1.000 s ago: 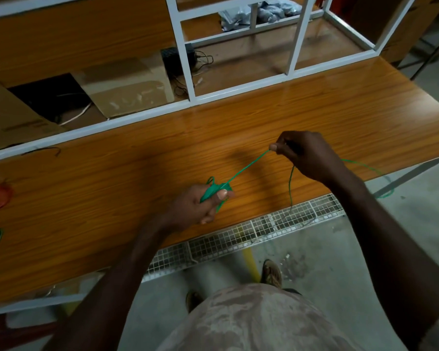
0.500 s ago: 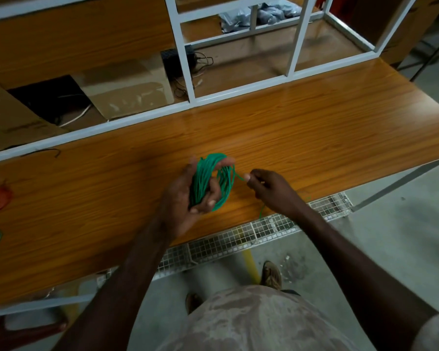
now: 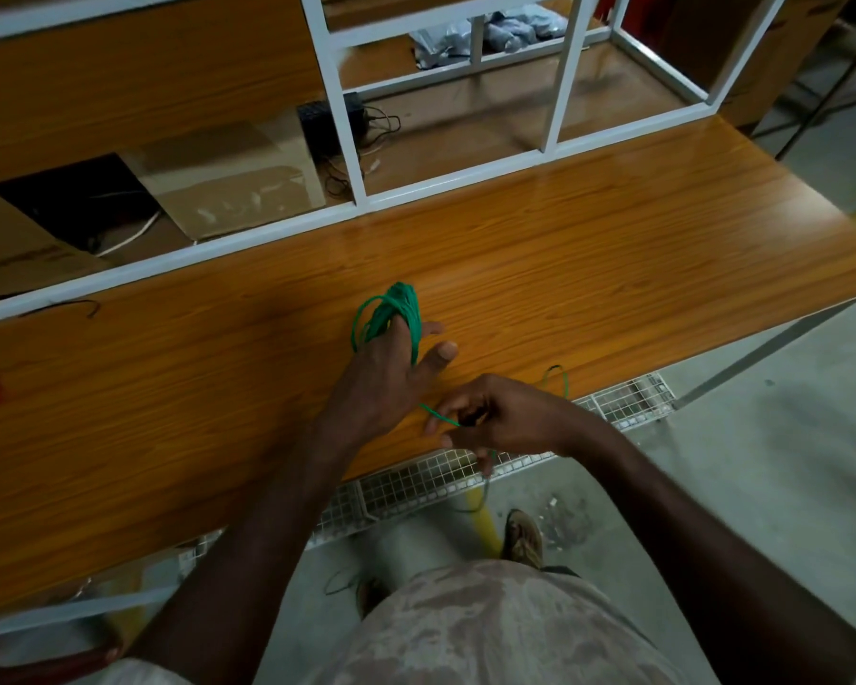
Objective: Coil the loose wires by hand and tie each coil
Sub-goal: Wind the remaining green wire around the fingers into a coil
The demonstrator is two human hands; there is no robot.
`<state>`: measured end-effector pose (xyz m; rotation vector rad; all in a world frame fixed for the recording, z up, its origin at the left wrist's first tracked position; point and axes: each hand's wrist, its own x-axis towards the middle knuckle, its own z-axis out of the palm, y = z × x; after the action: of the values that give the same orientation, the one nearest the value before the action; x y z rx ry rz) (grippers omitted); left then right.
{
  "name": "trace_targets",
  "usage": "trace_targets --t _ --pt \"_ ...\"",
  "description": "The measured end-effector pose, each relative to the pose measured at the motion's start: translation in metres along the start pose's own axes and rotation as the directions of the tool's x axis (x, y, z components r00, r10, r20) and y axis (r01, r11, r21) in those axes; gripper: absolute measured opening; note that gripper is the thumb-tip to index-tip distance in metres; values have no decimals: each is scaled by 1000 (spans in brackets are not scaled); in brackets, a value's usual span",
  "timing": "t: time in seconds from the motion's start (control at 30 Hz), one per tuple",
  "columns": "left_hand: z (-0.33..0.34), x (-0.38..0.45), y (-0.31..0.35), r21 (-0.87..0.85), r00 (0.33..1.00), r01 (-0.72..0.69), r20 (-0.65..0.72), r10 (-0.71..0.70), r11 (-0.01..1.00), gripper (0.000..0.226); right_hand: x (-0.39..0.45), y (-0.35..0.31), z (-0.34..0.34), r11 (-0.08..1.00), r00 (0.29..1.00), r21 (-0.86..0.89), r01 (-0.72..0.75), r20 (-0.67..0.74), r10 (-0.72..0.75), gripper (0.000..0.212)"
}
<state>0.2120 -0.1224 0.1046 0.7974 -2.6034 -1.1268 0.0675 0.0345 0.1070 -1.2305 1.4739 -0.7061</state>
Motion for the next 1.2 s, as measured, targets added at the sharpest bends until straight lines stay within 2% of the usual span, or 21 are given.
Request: trace_targets --t 0.07,0.13,0.2,0.27,0.33,0.4,0.47,0.5,0.57,0.63,0.77,0.87,0.93,1.0,1.2 --pt "-1 -1 -7 77 996 43 70 -49 996 106 -5 3 -10 990 999 -137 -36 15 39 14" --pt "1 -3 -13 127 988 86 115 -101 988 104 -8 4 -19 979 999 -202 -38 14 41 14" --pt "5 -5 -19 192 981 127 123 -152 973 97 -8 4 -26 960 999 -279 -29 5 32 18" --pt "9 -7 -25 250 980 135 108 -166 959 90 -7 6 -33 900 998 -430 -65 -22 61 26" --pt "8 -8 -31 258 982 141 85 -168 956 90 -8 11 -41 826 992 -551 -120 -100 78 35" --pt "3 -10 -36 216 985 142 65 -160 966 94 -9 22 -49 776 969 -599 -198 -237 63 45" --pt "-6 -13 -43 168 990 122 46 -132 978 100 -11 40 -59 765 918 -584 -270 -397 21 52" --pt "-9 -14 -47 140 993 109 34 -115 984 95 -12 50 -64 773 879 -558 -301 -477 -2 56" --pt "-15 -16 -55 69 997 80 4 -80 994 75 -15 68 -75 791 795 -508 -339 -605 -48 63" --pt "-19 -18 -62 39 996 79 -32 -77 996 59 -20 78 -83 809 733 -467 -357 -677 -68 59" --pt "-22 -21 -71 35 989 118 -90 -115 992 50 -28 94 -93 875 547 -221 -431 -835 58 49" --pt "-26 -23 -81 51 976 184 -132 -176 982 50 -36 105 -102 856 392 -74 -511 -906 156 47" --pt "-30 -24 -87 64 955 254 -174 -240 965 58 -43 111 -109 836 323 8 -548 -921 220 42" --pt "-31 -25 -89 58 946 278 -189 -263 959 62 -47 116 -111 821 296 42 -569 -921 252 40" --pt "-34 -22 -84 34 928 282 -262 -263 959 64 -43 142 -102 779 339 -9 -627 -903 263 36"
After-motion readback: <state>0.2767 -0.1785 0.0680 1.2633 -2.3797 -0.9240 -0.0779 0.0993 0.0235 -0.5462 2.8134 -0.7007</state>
